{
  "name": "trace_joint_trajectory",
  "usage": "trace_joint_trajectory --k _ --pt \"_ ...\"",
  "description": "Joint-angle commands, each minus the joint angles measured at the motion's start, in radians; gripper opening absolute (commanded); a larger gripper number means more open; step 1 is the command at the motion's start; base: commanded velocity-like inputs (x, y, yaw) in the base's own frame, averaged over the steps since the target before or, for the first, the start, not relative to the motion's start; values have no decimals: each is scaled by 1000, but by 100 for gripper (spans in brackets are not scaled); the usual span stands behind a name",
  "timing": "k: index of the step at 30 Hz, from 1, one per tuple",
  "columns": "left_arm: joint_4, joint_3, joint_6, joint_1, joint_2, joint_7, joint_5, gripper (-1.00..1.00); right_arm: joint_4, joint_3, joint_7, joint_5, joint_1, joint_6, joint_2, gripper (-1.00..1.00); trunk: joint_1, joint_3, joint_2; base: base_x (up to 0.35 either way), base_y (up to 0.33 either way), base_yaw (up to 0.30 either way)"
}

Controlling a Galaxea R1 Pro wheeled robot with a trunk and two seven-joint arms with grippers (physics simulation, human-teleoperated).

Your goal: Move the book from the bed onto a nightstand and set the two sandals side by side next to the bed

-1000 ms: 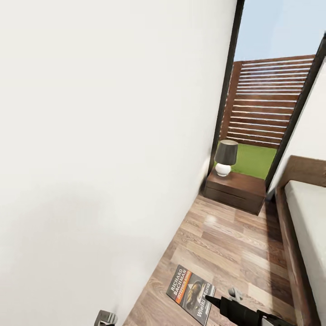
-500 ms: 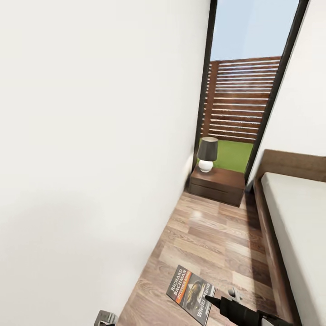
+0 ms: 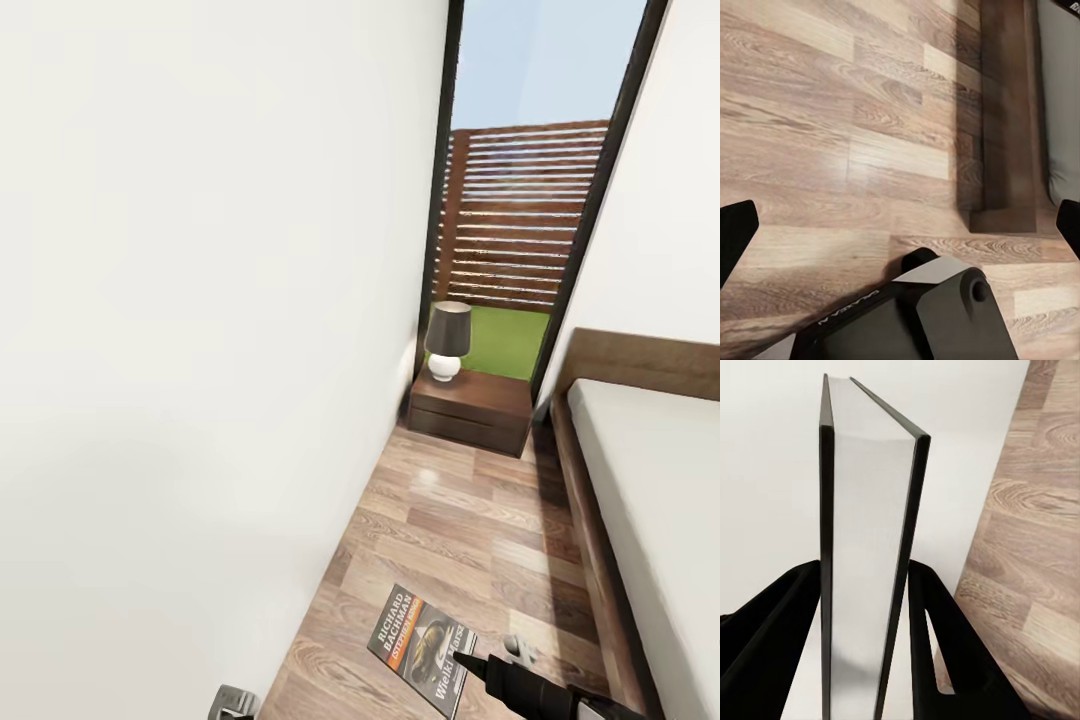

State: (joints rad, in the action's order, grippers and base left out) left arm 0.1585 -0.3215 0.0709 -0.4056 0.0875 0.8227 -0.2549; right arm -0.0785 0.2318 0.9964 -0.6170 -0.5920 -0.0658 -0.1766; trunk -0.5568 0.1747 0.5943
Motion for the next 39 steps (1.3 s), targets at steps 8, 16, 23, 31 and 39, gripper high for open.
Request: trace_joint_trajectory --k 8,16,23,31,39 --pt "-1 -7 7 -1 0 3 -11 100 -3 6 6 -10 -2 -7 0 -100 0 6 2 9 0 -193" --pt "-1 -7 7 -1 0 3 -11 100 -3 6 6 -10 -2 -7 0 -100 0 11 2 0 0 -249" --pt "-1 -7 7 -1 0 3 -11 100 -3 6 5 -10 -2 -7 0 -100 0 15 2 0 0 -250" --pt "-1 -7 7 -1 0 3 -11 100 -3 6 6 -10 -2 -7 0 -100 0 20 2 0 0 -250" --pt "-1 -7 7 -1 0 3 -11 100 -3 6 5 -10 -2 -7 0 -100 0 25 2 0 0 -250"
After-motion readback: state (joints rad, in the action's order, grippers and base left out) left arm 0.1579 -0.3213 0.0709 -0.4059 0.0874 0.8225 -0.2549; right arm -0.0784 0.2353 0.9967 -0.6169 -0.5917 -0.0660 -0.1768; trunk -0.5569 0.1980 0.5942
